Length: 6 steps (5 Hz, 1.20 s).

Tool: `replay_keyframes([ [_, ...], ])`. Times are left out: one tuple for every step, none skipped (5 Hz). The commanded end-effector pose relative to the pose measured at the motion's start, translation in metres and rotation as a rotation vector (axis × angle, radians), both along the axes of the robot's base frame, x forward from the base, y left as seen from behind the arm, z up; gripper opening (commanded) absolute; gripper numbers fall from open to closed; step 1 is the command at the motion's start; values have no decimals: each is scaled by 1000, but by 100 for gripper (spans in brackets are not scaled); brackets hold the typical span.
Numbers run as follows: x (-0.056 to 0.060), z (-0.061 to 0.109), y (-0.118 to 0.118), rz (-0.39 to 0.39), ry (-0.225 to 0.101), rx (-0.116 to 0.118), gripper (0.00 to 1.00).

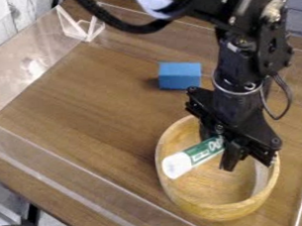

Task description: Remove the green marker from inside the brown bowl and put it on the table

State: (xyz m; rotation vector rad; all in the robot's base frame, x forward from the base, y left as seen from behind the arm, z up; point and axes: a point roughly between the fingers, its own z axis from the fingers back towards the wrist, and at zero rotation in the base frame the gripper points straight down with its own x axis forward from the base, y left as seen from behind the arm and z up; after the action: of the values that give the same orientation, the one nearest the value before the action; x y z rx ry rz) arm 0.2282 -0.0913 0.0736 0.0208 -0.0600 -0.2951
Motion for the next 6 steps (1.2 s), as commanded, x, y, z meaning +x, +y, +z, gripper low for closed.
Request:
replay_keyframes([
  [11, 25, -7, -12, -82, -39, 0],
  [10, 31, -8, -16, -85, -44, 0],
  [9, 36, -7, -20, -88, -47, 0],
  [8, 49, -4, -15, -71, -45, 0],
  [9, 79, 4, 25, -87, -34, 0],
  [9, 108, 26, 102, -122, -30, 0],
])
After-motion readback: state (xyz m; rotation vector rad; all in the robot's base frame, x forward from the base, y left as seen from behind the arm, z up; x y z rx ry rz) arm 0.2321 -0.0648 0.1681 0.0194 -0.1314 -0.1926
